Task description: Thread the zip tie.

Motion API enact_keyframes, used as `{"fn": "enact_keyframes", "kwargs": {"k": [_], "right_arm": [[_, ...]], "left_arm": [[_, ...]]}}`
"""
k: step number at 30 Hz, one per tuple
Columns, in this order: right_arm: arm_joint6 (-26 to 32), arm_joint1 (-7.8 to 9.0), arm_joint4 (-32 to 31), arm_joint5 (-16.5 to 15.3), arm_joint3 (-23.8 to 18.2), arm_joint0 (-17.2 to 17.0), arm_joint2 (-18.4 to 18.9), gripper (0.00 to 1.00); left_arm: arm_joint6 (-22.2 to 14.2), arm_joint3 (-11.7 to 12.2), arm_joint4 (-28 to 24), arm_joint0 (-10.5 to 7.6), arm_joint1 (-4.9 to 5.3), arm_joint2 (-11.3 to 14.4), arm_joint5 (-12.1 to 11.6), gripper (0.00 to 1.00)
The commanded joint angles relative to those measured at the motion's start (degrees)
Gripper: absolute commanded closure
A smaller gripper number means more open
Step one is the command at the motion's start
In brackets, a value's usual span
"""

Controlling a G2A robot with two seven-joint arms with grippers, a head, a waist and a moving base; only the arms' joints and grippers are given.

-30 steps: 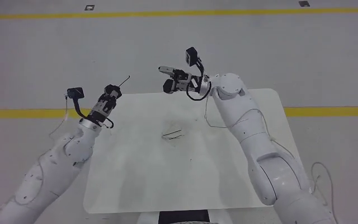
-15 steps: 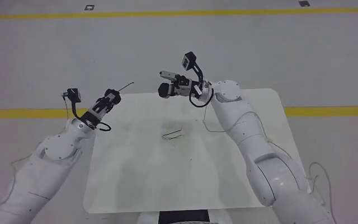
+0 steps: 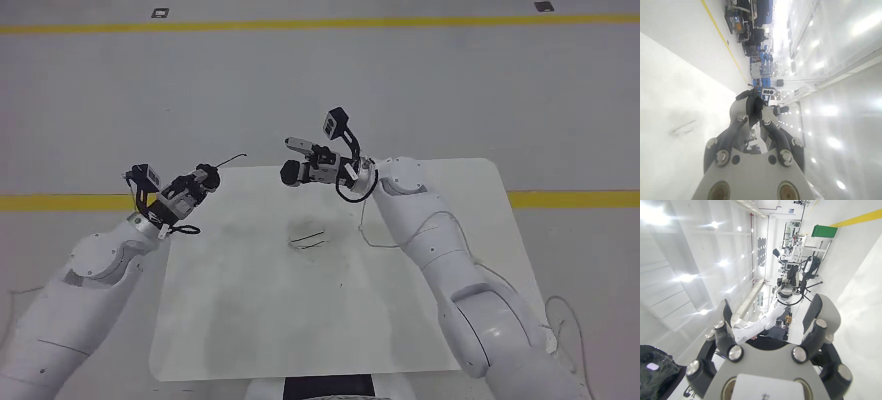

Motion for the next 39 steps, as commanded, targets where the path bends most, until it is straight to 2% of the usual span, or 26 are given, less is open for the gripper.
{"fn": "enact_keyframes", "kwargs": {"k": [1, 5, 13, 18, 22, 26, 32, 36, 39], "right_arm": [[0.5, -0.31, 1.2, -0.1, 1.0, 0.3, -0.6, 0.0], [1.9, -1.16, 4.2, -0.7, 3.2, 1.3, -1.7, 0.0], [1.9, -1.16, 4.2, -0.7, 3.2, 1.3, -1.7, 0.0], [-0.8, -1.06, 3.4, 1.6, 0.4, -0.6, -2.4, 0.0], [-1.7, -1.34, 3.1, 2.9, -0.4, -0.8, -3.7, 0.0], [-1.9, -1.68, 2.7, 2.9, 0.8, -0.3, -5.0, 0.0], [-1.9, -1.68, 2.7, 2.9, 0.8, -0.3, -5.0, 0.0], [-4.7, -1.68, 2.5, 4.4, -2.3, -1.8, -5.5, 0.0], [-5.4, -1.84, 3.1, 5.2, -2.9, -1.8, -5.9, 0.0]], "left_arm": [[-2.2, 0.3, -3.6, 0.57, -0.05, -0.9, 1.4, 1.0], [-5.6, 0.2, -7.8, 1.19, -0.23, -2.0, 3.6, 1.0], [-5.0, 0.1, -8.1, 1.25, -0.38, -1.7, 3.9, 1.0], [-7.6, -0.4, -15.3, 1.49, -1.16, -1.1, 6.5, 1.0], [-9.7, -0.1, -19.2, 1.34, -1.55, -1.5, 8.7, 1.0], [-12.7, 0.6, -19.1, 1.32, -1.72, -1.9, 9.1, 1.0], [-12.7, 0.6, -19.1, 1.32, -1.72, -1.9, 9.1, 1.0], [-12.7, 0.6, -19.1, 1.32, -1.72, -1.9, 9.1, 1.0], [-12.7, 0.6, -19.1, 1.32, -1.72, -1.9, 9.1, 1.0]]}}
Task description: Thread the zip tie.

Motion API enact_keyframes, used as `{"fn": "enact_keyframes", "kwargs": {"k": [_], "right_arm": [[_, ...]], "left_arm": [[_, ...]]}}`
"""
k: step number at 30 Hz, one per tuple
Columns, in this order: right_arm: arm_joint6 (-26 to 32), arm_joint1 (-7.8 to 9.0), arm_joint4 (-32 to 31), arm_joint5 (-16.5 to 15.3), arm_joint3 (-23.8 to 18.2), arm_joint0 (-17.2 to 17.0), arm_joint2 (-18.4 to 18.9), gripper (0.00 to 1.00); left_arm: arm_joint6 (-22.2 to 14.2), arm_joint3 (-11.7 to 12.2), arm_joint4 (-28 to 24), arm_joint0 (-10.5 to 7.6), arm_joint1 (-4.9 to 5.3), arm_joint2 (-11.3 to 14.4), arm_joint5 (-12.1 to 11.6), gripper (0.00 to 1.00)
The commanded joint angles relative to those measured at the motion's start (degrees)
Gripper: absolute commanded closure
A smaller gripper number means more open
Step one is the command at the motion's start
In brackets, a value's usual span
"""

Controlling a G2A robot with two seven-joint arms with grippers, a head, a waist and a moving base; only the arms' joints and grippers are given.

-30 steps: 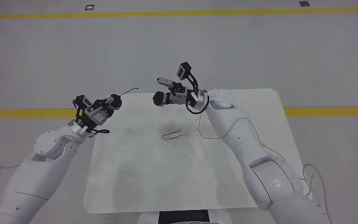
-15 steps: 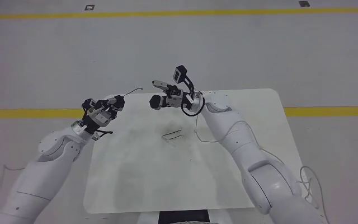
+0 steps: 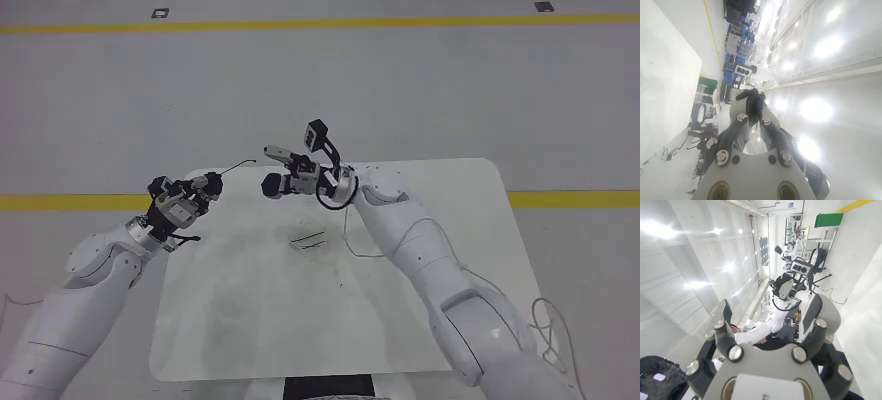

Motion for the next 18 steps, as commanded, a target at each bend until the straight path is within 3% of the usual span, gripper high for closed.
{"fn": "enact_keyframes", "kwargs": {"k": [1, 3, 4, 5, 6, 18], "right_arm": [[-0.2, -0.14, 0.5, 0.3, 0.1, 0.1, -0.3, 0.0], [-0.3, -0.32, 1.0, 0.4, 0.5, 0.4, -0.6, 0.0], [-0.4, -0.45, 1.4, 0.5, 0.9, 0.6, -0.9, 0.14], [-0.4, -0.56, 1.7, 0.7, 1.3, 0.8, -1.1, 0.37], [-0.4, -0.7, 2.3, 0.9, 1.7, 0.9, -1.2, 0.51], [-0.5, -2.18, 5.6, 2.7, 7.7, 4.1, -2.9, 0.75]], "left_arm": [[0.0, 0.0, 0.0, 0.0, 0.0, 0.0, 0.0, 1.0], [0.0, 0.0, 0.0, 0.0, 0.0, 0.0, 0.0, 1.0], [0.0, 0.0, 0.0, 0.0, 0.0, 0.0, 0.0, 1.0], [0.0, 0.0, 0.0, 0.0, 0.0, 0.0, 0.0, 1.0], [0.0, 0.0, 0.0, 0.0, 0.0, 0.0, 0.0, 1.0], [0.0, 0.0, 0.0, 0.0, 0.0, 0.0, 0.0, 1.0]]}}
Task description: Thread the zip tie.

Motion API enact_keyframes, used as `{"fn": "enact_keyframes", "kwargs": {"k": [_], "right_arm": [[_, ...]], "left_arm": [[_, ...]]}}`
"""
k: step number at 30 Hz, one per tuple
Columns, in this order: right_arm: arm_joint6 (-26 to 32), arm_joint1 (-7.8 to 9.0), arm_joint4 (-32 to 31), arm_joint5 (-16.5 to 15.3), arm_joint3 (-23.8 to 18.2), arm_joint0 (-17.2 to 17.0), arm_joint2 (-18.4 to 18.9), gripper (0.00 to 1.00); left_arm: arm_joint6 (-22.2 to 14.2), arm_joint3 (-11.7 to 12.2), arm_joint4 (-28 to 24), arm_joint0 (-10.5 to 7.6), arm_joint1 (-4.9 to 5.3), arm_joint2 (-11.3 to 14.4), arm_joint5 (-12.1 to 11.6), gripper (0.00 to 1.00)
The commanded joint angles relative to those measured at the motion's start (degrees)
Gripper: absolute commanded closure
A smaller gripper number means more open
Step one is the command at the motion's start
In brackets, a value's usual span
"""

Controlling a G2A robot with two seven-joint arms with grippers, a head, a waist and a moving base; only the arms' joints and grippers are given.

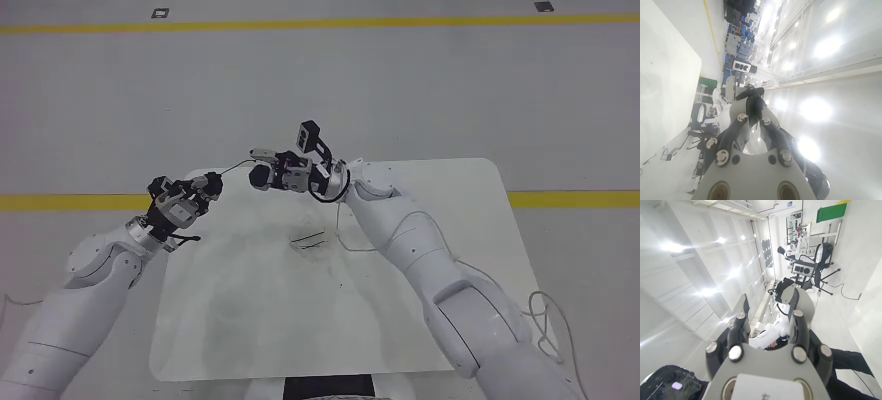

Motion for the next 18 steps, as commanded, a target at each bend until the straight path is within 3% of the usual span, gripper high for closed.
{"fn": "enact_keyframes", "kwargs": {"k": [1, 18], "right_arm": [[0.0, -0.13, 0.2, -0.2, 0.7, 0.3, -0.1, 0.76], [-2.5, -0.77, 0.7, -1.4, 3.2, 1.3, -0.4, 0.81]], "left_arm": [[0.0, 0.0, 0.0, 0.0, 0.0, 0.0, 0.0, 1.0], [0.0, 0.0, 0.0, 0.0, 0.0, 0.0, 0.0, 1.0]]}}
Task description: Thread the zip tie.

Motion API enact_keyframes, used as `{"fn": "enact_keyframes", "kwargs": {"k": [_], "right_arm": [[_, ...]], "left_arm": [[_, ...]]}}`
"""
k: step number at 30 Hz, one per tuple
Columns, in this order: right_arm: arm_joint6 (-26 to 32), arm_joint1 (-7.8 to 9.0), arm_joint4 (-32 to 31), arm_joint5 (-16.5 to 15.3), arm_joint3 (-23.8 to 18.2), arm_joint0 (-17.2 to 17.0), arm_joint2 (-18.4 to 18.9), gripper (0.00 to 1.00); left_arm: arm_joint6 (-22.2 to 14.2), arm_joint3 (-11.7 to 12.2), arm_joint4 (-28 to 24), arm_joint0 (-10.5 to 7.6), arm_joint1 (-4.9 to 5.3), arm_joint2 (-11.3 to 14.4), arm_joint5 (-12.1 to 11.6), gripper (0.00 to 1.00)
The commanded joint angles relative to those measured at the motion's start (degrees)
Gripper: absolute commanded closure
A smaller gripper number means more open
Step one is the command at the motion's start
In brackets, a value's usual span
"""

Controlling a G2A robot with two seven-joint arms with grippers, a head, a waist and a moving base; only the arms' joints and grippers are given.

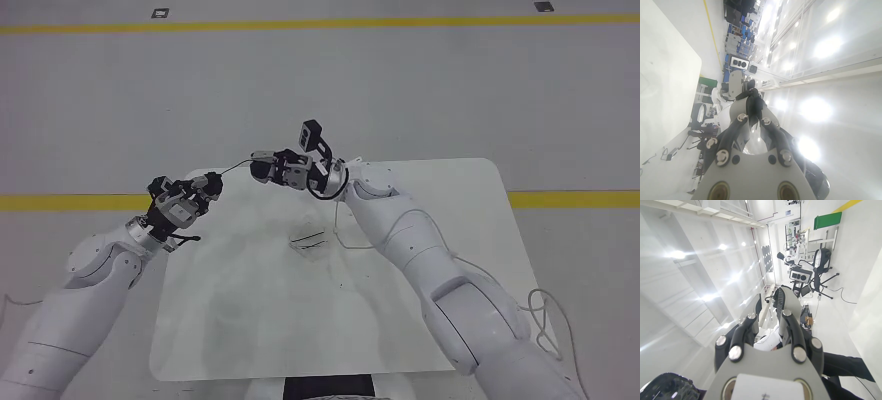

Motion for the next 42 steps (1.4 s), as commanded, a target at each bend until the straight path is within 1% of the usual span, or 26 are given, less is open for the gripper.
{"fn": "enact_keyframes", "kwargs": {"k": [1, 6, 10, 11, 13, 17, 18, 19, 20, 21, 22, 27, 32, 42], "right_arm": [[-0.1, -0.04, 0.0, 0.0, 0.1, 0.1, 0.0, 0.82], [-0.1, -0.06, 0.1, -0.1, 0.7, 0.4, 0.2, 0.84], [0.0, -0.1, 0.1, -0.2, 1.1, 0.6, 0.2, 0.92], [0.0, -0.11, 0.1, -0.2, 1.1, 0.6, 0.2, 0.96], [0.0, -0.12, 0.1, -0.3, 1.2, 0.7, 0.3, 1.0], [0.3, -0.1, 0.1, -0.3, 1.5, 0.7, 0.4, 1.0], [0.3, -0.08, 0.1, -0.3, 1.6, 0.8, 0.5, 0.98], [0.3, -0.05, 0.1, -0.3, 1.6, 0.8, 0.5, 0.93], [0.4, -0.03, 0.1, -0.4, 1.7, 0.8, 0.6, 0.91], [0.4, 0.0, 0.1, -0.4, 1.7, 0.8, 0.7, 0.85], [0.5, 0.02, 0.2, -0.5, 1.7, 0.8, 0.8, 0.82], [1.0, 0.1, 0.3, -0.7, 1.3, 0.6, 1.0, 0.83], [1.3, 0.2, 0.3, -0.7, 1.0, 0.4, 1.2, 0.81], [2.2, 0.29, 0.1, -0.4, 0.2, 0.0, 1.2, 0.85]], "left_arm": [[0.0, 0.0, 0.0, 0.0, 0.0, 0.0, 0.0, 1.0], [0.0, 0.0, 0.0, 0.0, 0.0, 0.0, 0.0, 1.0], [0.0, 0.0, 0.0, 0.0, 0.0, 0.0, 0.0, 1.0], [0.0, 0.0, 0.0, 0.0, 0.0, 0.0, 0.0, 1.0], [0.0, 0.0, 0.0, 0.0, 0.0, 0.0, 0.0, 1.0], [0.0, 0.0, 0.0, 0.0, 0.0, 0.0, 0.0, 1.0], [0.0, 0.0, 0.0, 0.0, 0.0, 0.0, 0.0, 1.0], [0.0, 0.0, 0.0, 0.0, 0.0, 0.0, 0.0, 1.0], [0.0, 0.0, 0.0, 0.0, 0.0, 0.0, 0.0, 1.0], [0.0, 0.0, 0.0, 0.0, 0.0, 0.0, 0.0, 1.0], [0.0, 0.0, 0.0, 0.0, 0.0, 0.0, 0.0, 1.0], [0.0, 0.0, 0.0, 0.0, 0.0, 0.0, 0.0, 1.0], [0.0, 0.0, 0.0, 0.0, 0.0, 0.0, 0.0, 1.0], [0.0, 0.0, 0.0, 0.0, 0.0, 0.0, 0.0, 1.0]]}}
